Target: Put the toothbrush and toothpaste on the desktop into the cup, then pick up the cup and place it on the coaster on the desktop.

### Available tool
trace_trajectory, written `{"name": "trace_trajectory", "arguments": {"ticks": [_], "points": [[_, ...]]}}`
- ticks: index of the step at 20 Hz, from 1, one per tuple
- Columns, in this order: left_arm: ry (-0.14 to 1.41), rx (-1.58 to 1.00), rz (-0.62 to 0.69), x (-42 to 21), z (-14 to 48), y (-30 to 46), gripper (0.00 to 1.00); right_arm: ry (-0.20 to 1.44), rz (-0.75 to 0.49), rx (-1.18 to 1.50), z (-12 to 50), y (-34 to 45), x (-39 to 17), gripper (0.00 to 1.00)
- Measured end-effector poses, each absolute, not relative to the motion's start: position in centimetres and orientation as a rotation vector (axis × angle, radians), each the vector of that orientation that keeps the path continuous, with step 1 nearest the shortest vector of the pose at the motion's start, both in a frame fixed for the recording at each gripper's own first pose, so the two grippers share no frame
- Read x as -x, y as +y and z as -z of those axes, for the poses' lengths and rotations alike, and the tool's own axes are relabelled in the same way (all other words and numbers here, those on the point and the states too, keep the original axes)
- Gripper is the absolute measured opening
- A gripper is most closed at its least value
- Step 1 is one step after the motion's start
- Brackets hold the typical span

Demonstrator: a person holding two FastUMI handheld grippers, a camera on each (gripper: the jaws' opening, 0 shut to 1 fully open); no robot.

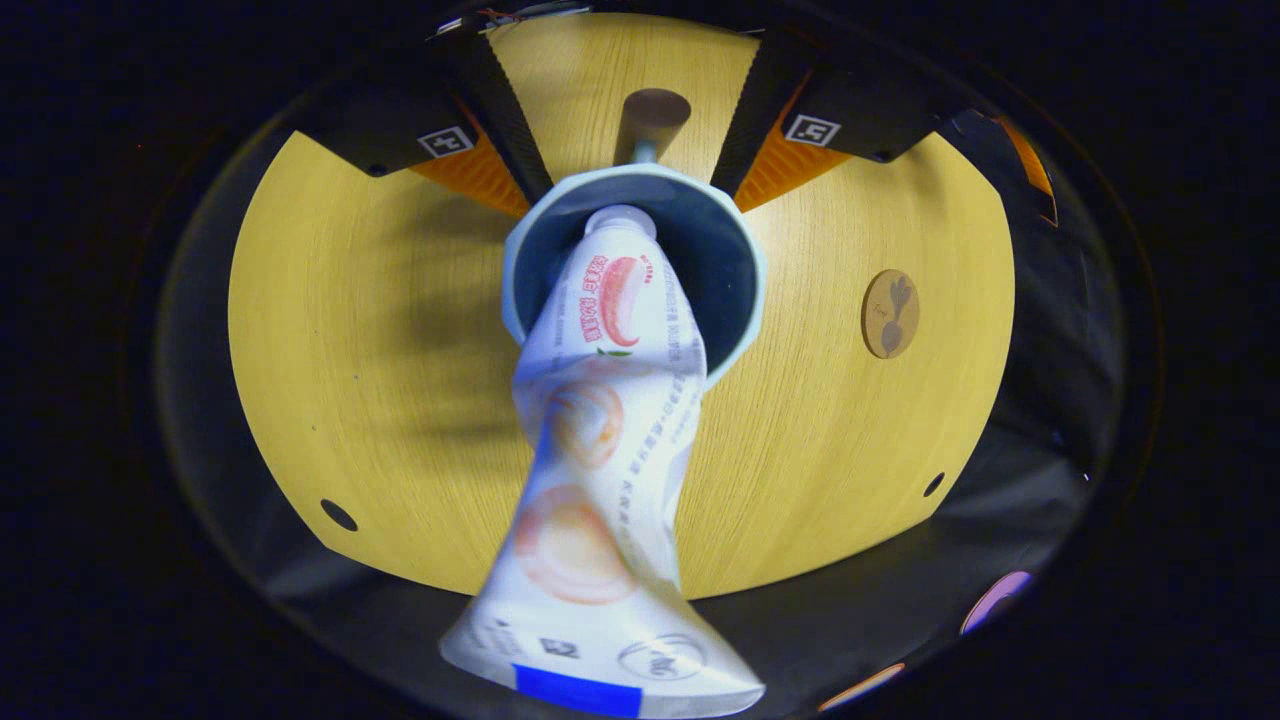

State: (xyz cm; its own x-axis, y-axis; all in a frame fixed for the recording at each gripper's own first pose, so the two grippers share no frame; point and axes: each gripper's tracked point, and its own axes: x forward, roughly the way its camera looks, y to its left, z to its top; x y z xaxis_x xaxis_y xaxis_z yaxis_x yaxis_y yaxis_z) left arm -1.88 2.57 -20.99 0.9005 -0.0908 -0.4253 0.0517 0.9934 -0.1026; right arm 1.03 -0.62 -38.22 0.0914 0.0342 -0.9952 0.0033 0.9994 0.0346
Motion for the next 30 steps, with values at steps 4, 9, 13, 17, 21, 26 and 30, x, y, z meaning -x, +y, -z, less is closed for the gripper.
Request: {"name": "trace_trajectory", "arguments": {"ticks": [4, 9, 13, 17, 21, 26, 30], "points": [[0.449, 0.098, 0.075, 1.7, 21.3, 3.1, 0.95, 1.498, -0.008, 0.016, 38.7, -1.5, -0.9, 0.72], [0.455, 0.099, 0.073, 1.5, 21.5, 3.7, 0.95, 1.494, -0.007, 0.062, 39.1, -2.5, -0.9, 0.33], [0.461, 0.093, 0.078, 1.1, 21.8, 3.9, 0.95, 1.476, -0.034, 0.072, 39.2, -1.8, -1.0, 0.28], [0.469, 0.085, 0.081, 0.6, 21.9, 4.2, 0.95, 1.445, -0.067, 0.044, 38.9, -0.3, -1.4, 0.29], [0.477, 0.09, 0.082, 0.3, 22.2, 4.8, 0.95, 1.431, -0.101, 0.047, 38.3, 1.9, -1.8, 0.28], [0.478, 0.1, 0.074, -0.1, 22.3, 6.0, 0.95, 1.417, -0.149, 0.08, 38.2, 4.6, -2.4, 0.29], [0.485, 0.099, 0.055, -0.1, 22.6, 7.7, 0.95, 1.404, -0.193, 0.087, 38.0, 5.7, -3.1, 0.28]]}}
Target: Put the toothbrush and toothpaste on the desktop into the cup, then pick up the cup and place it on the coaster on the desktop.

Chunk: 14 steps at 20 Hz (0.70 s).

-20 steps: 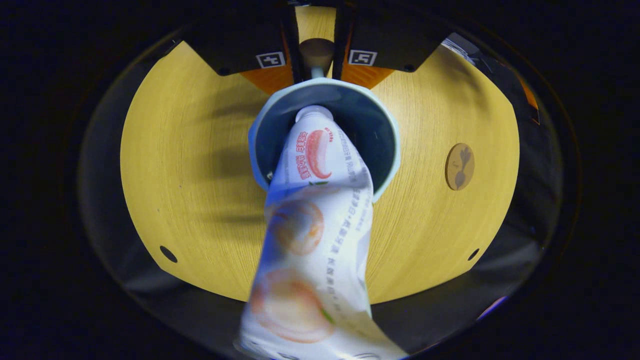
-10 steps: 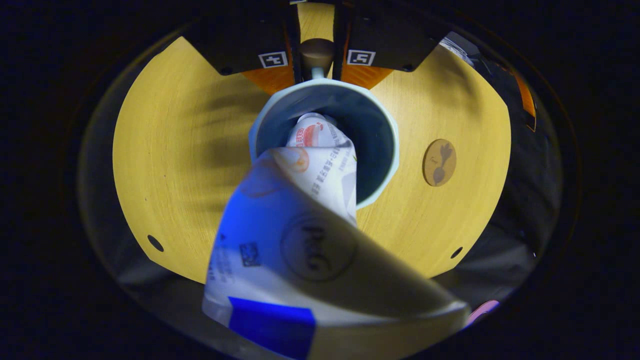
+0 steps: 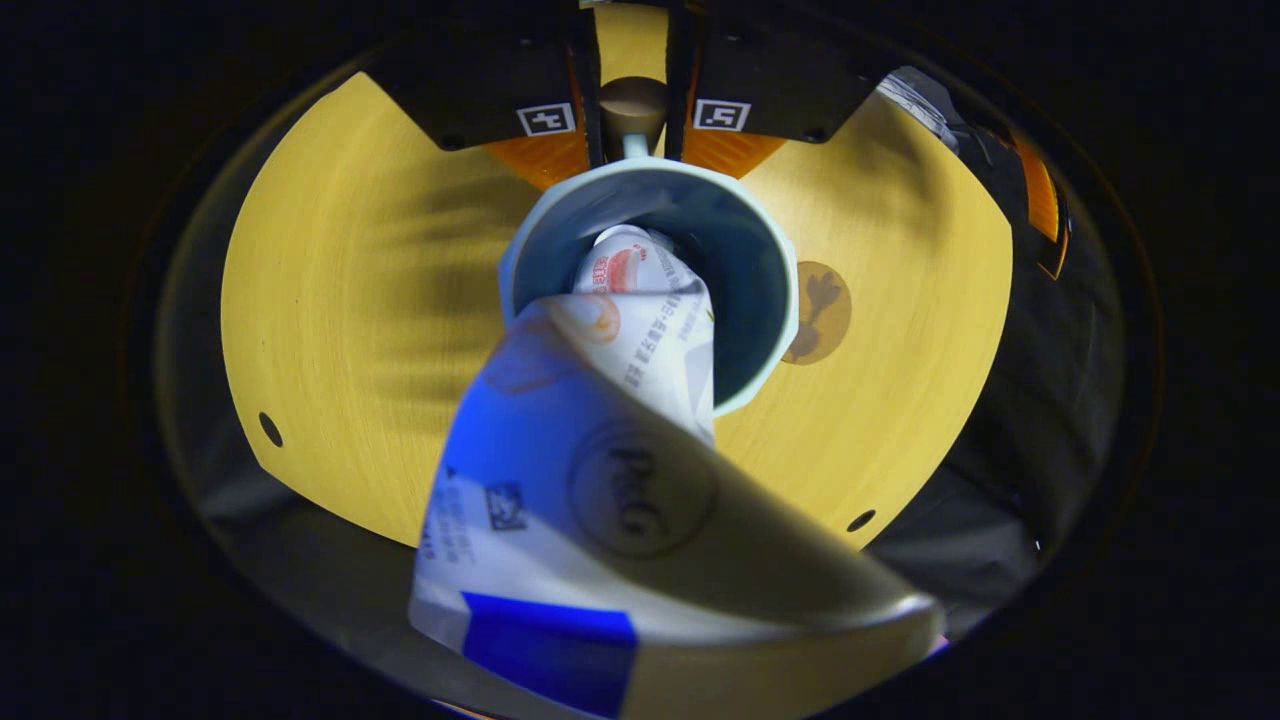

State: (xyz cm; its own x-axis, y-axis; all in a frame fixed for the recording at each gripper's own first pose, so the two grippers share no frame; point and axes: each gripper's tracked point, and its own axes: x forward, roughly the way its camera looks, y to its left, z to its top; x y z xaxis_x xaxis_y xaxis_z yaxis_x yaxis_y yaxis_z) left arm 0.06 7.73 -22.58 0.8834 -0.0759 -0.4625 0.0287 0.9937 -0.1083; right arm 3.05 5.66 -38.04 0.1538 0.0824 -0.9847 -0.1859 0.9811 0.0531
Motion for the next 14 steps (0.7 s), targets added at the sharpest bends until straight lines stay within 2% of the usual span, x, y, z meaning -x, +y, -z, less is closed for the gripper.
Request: {"name": "trace_trajectory", "arguments": {"ticks": [9, 10, 11, 12, 13, 14], "points": [[0.496, 0.11, 0.005, 0.2, 23.2, 11.5, 0.95, 1.393, -0.303, 0.144, 38.1, 5.8, -4.0, 0.29], [0.499, 0.111, -0.002, 0.2, 23.3, 11.8, 0.95, 1.394, -0.315, 0.152, 38.0, 5.7, -4.1, 0.24], [0.5, 0.114, -0.007, 0.2, 23.4, 12.1, 0.95, 1.396, -0.328, 0.164, 38.0, 5.7, -4.1, 0.29], [0.506, 0.115, -0.013, 0.3, 23.5, 12.5, 0.95, 1.397, -0.341, 0.174, 38.0, 5.6, -4.3, 0.29], [0.51, 0.116, -0.018, 0.4, 23.6, 12.2, 0.95, 1.399, -0.352, 0.185, 37.9, 5.5, -4.4, 0.24], [0.511, 0.118, -0.024, 0.2, 23.6, 12.4, 0.95, 1.404, -0.36, 0.202, 38.1, 5.5, -4.3, 0.29]]}}
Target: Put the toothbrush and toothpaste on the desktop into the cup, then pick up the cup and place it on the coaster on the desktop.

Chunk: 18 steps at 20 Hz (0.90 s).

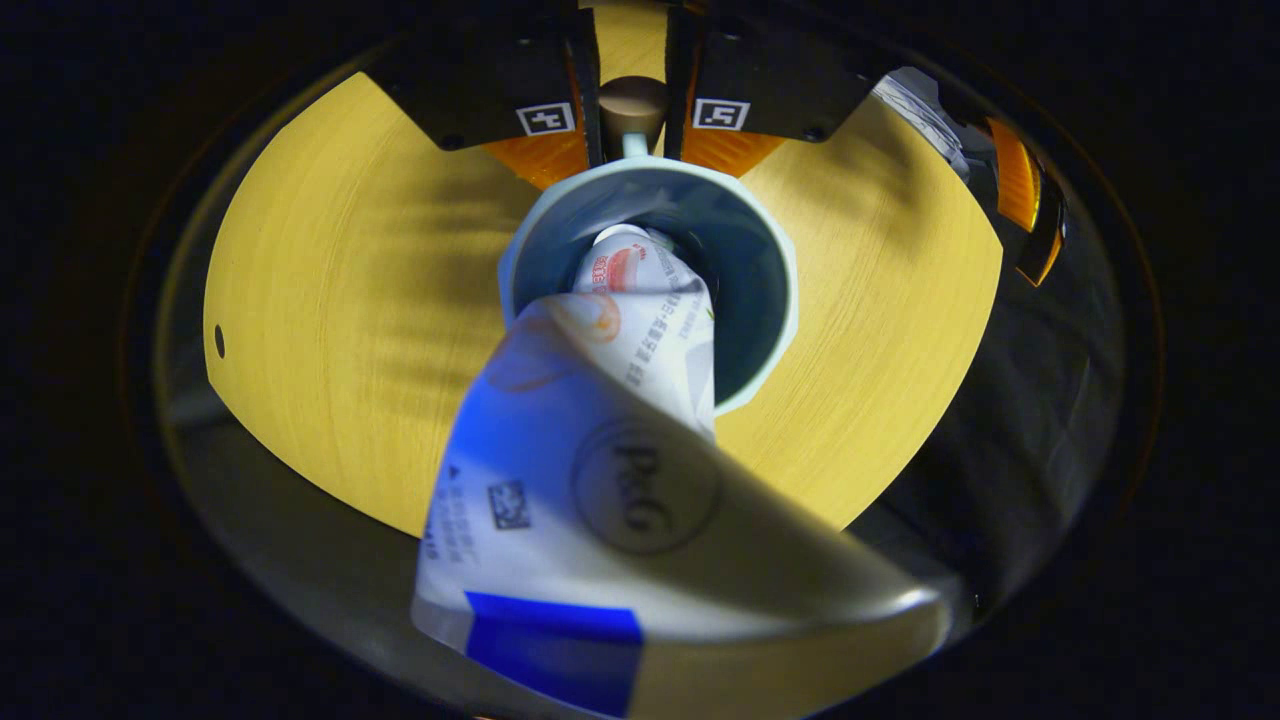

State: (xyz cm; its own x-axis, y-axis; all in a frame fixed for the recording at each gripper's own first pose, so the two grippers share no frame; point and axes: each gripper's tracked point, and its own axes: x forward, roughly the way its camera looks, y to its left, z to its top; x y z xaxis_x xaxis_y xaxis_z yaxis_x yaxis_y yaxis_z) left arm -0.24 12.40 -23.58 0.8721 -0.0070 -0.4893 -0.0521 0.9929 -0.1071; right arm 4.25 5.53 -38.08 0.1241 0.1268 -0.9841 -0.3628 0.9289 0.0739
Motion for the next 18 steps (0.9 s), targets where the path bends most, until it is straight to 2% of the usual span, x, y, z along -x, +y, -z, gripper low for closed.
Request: {"name": "trace_trajectory", "arguments": {"ticks": [1, 2, 3, 5, 11, 12, 15, 17, 18], "points": [[0.51, 0.122, -0.028, 0.2, 23.6, 12.5, 0.95, 1.412, -0.366, 0.221, 38.2, 5.4, -4.1, 0.24], [0.51, 0.127, -0.032, 0.3, 23.9, 12.7, 0.95, 1.42, -0.366, 0.239, 38.2, 5.3, -4.0, 0.29], [0.511, 0.13, -0.035, 0.3, 24.0, 12.8, 0.95, 1.427, -0.368, 0.255, 38.2, 5.3, -3.9, 0.24], [0.516, 0.13, -0.04, 0.6, 24.3, 13.0, 0.95, 1.445, -0.374, 0.281, 38.2, 5.1, -3.8, 0.29], [0.514, 0.126, -0.039, 1.3, 24.3, 13.3, 0.95, 1.426, -0.398, 0.246, 36.1, 5.2, -4.5, 0.33], [0.513, 0.119, -0.035, 1.1, 24.0, 12.9, 0.95, 1.421, -0.402, 0.221, 35.7, 5.3, -4.3, 0.39], [0.5, 0.093, -0.007, 0.4, 22.9, 11.2, 0.95, 1.359, -0.413, 0.166, 34.0, 4.6, -3.7, 1.0], [0.485, 0.082, 0.01, -0.3, 22.1, 9.7, 0.95, 1.278, -0.431, 0.13, 32.3, 3.7, -3.7, 0.99], [0.484, 0.085, 0.017, -0.6, 21.8, 8.8, 0.95, 1.224, -0.429, 0.127, 31.7, 3.0, -3.8, 0.95]]}}
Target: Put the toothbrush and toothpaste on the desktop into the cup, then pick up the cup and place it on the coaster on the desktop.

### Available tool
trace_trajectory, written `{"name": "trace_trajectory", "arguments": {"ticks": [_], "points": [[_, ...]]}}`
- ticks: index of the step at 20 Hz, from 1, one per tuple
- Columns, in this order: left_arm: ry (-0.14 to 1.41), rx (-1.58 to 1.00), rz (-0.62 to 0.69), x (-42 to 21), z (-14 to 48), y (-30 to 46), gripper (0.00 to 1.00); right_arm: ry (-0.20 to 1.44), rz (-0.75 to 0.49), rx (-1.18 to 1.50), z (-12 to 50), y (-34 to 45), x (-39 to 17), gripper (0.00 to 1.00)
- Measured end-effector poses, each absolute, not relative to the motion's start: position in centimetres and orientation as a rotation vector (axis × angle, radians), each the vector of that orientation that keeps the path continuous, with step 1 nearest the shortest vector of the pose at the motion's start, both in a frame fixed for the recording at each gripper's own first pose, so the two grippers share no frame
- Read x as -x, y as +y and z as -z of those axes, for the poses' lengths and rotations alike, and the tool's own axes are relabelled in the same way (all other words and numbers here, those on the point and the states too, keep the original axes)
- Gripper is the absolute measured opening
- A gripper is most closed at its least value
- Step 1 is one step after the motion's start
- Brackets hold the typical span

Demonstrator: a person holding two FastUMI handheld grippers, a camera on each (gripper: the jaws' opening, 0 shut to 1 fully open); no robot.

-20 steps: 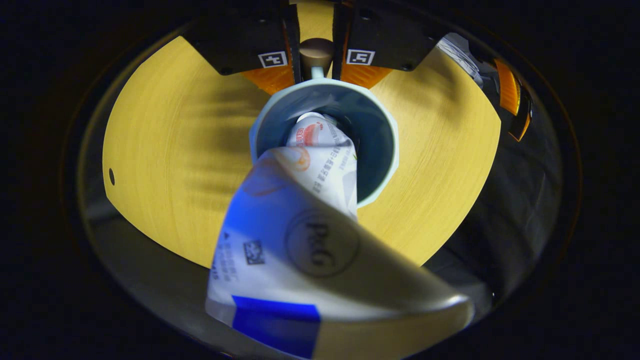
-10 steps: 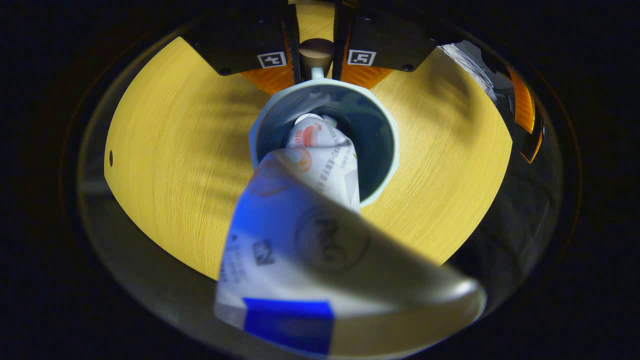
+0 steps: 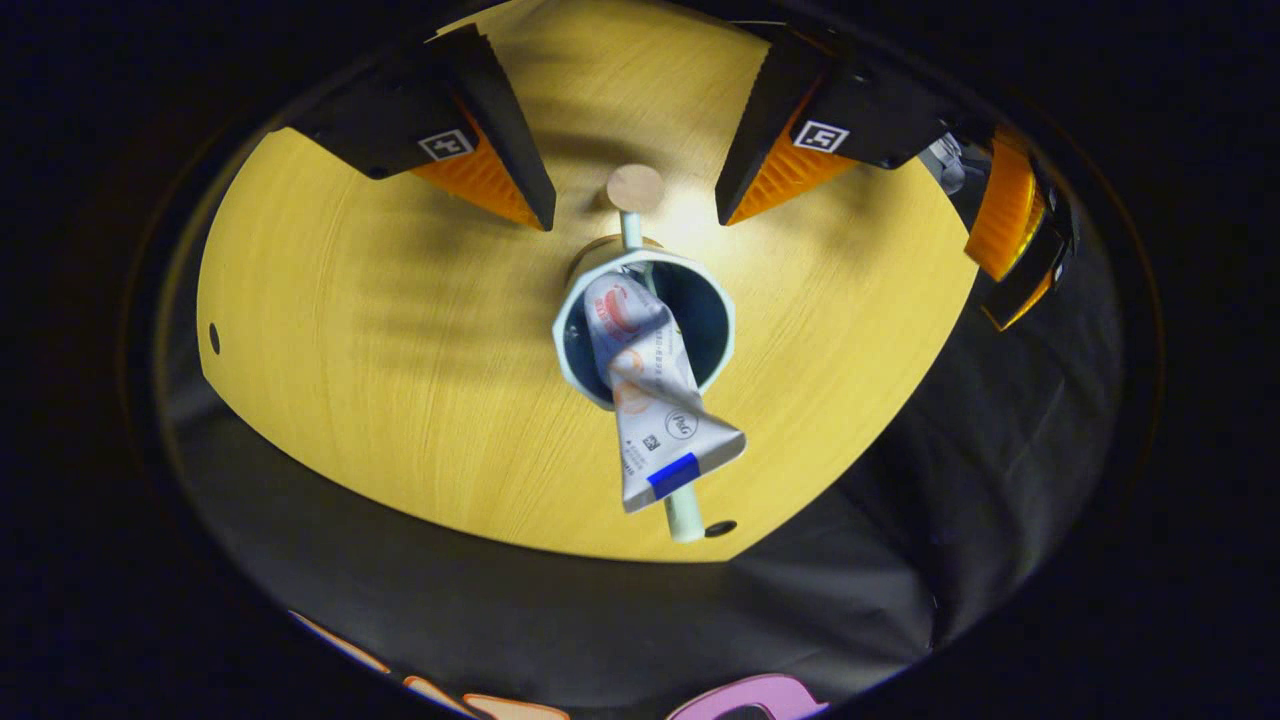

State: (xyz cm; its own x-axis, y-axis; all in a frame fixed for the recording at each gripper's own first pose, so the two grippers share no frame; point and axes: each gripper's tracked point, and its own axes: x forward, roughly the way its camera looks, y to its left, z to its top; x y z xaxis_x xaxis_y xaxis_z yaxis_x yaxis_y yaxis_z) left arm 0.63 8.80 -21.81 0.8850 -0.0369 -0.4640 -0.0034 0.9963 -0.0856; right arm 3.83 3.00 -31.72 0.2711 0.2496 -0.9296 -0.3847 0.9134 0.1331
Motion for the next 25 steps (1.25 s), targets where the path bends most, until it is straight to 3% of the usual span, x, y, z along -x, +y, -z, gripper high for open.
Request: {"name": "trace_trajectory", "arguments": {"ticks": [1, 4, 5, 6, 7, 9, 14, 19, 25], "points": [[0.483, 0.097, 0.028, -1.0, 21.5, 7.8, 0.95, 1.158, -0.425, 0.13, 30.7, 2.1, -4.1, 0.99], [0.473, 0.118, 0.065, -1.7, 20.3, 3.9, 0.95, 0.976, -0.41, 0.13, 27.5, -1.5, -4.1, 0.96], [0.466, 0.11, 0.078, -1.9, 19.9, 2.5, 0.95, 0.923, -0.402, 0.128, 26.3, -2.8, -3.9, 0.99], [0.455, 0.107, 0.092, -2.0, 19.3, 1.2, 0.95, 0.874, -0.387, 0.119, 25.2, -4.3, -3.6, 0.95], [0.449, 0.107, 0.104, -2.1, 18.8, -0.2, 0.95, 0.823, -0.369, 0.101, 24.0, -5.8, -3.4, 1.0], [0.432, 0.112, 0.117, -2.2, 17.7, -2.8, 0.95, 0.705, -0.31, 0.069, 21.2, -8.9, -3.5, 0.95], [0.339, 0.067, 0.12, -2.2, 14.2, -6.9, 0.95, 0.435, -0.185, 0.044, 14.3, -15.6, -2.9, 0.99], [0.297, 0.082, 0.165, -2.2, 11.6, -8.7, 0.94, 0.369, -0.074, 0.004, 10.3, -18.3, -2.6, 0.99], [0.233, 0.026, 0.192, -2.2, 9.0, -8.2, 0.95, 0.28, -0.033, -0.019, 6.7, -17.6, -1.9, 0.99]]}}
